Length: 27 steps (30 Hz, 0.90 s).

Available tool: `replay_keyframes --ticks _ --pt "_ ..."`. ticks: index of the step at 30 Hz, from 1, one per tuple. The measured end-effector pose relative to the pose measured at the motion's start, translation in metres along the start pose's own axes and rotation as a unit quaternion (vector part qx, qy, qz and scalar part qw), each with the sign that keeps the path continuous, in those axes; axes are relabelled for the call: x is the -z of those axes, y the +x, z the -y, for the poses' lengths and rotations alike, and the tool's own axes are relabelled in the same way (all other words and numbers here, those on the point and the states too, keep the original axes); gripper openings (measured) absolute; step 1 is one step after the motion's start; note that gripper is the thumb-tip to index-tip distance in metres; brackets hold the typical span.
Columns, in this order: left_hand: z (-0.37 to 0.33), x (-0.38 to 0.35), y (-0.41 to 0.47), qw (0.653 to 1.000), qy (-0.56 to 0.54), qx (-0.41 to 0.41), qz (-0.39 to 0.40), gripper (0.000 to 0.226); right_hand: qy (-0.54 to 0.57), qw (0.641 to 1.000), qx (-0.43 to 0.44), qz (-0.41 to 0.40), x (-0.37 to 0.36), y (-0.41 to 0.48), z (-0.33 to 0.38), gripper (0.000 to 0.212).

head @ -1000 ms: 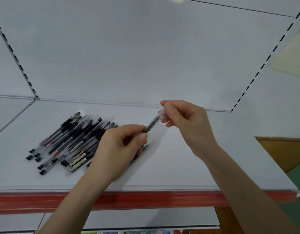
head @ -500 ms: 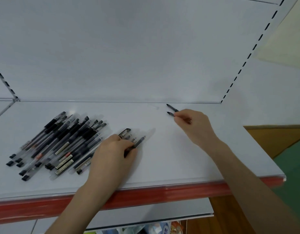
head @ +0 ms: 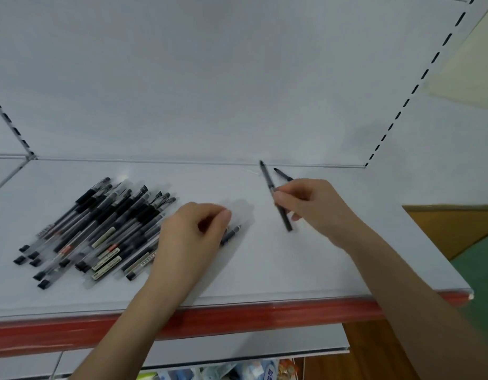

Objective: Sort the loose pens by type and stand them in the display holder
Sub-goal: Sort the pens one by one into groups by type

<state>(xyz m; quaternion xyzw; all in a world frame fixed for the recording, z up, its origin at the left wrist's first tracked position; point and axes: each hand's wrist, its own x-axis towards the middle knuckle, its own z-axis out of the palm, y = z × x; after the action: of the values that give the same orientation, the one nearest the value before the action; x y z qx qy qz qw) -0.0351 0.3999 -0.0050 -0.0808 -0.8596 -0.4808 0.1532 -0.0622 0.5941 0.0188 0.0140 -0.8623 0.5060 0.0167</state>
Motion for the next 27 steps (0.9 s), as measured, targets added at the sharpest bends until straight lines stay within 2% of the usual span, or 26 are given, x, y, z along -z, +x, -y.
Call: replay_keyframes --ticks 3,5,7,8,10,13,16,19,21,24,26,27 --pt "-0.012 0.0 0.01 0.988 -0.144 0.057 0.02 0.015 0.029 0.992 0.034 0.119 -0.016 -0.015 0.019 0.011" --pt "-0.014 0.001 0.013 0.977 -0.198 0.073 0.026 0.022 0.035 0.985 0.048 0.161 -0.025 -0.018 0.025 0.011" --pt "-0.011 0.005 0.014 0.969 -0.228 0.099 0.016 0.015 0.036 0.982 0.047 0.178 -0.027 -0.01 0.026 0.01" --pt "-0.01 0.007 0.014 0.966 -0.234 0.109 0.011 0.012 0.024 0.984 0.05 0.17 -0.028 -0.002 0.025 0.008" --pt "-0.007 0.012 0.014 0.956 -0.258 0.138 0.007 0.014 -0.033 0.992 0.08 0.093 -0.029 0.025 0.017 0.009" --pt "-0.008 0.021 0.013 0.937 -0.302 0.176 0.011 0.013 -0.232 0.968 0.093 -0.036 -0.031 0.075 0.002 0.024" --pt "-0.009 0.028 0.009 0.944 -0.287 0.161 0.02 0.014 -0.38 0.923 0.039 -0.039 -0.038 0.106 -0.012 0.034" --pt "-0.004 0.033 0.009 0.96 -0.245 0.13 0.025 0.016 -0.421 0.904 0.059 -0.036 -0.042 0.111 -0.02 0.025" --pt "-0.001 0.034 0.009 0.97 -0.213 0.114 0.024 0.018 -0.373 0.925 0.071 -0.015 -0.041 0.107 -0.019 0.022" --pt "0.001 0.034 0.009 0.982 -0.166 0.08 0.037 0.029 -0.126 0.99 0.05 0.046 -0.035 0.084 -0.002 0.012" --pt "-0.001 0.033 0.008 0.987 -0.15 0.057 0.032 0.031 0.022 0.995 0.043 0.083 -0.025 0.062 0.016 0.007" --pt "-0.002 0.033 0.007 0.987 -0.148 0.052 0.029 0.029 0.054 0.993 0.049 0.095 -0.018 0.052 0.023 0.007"
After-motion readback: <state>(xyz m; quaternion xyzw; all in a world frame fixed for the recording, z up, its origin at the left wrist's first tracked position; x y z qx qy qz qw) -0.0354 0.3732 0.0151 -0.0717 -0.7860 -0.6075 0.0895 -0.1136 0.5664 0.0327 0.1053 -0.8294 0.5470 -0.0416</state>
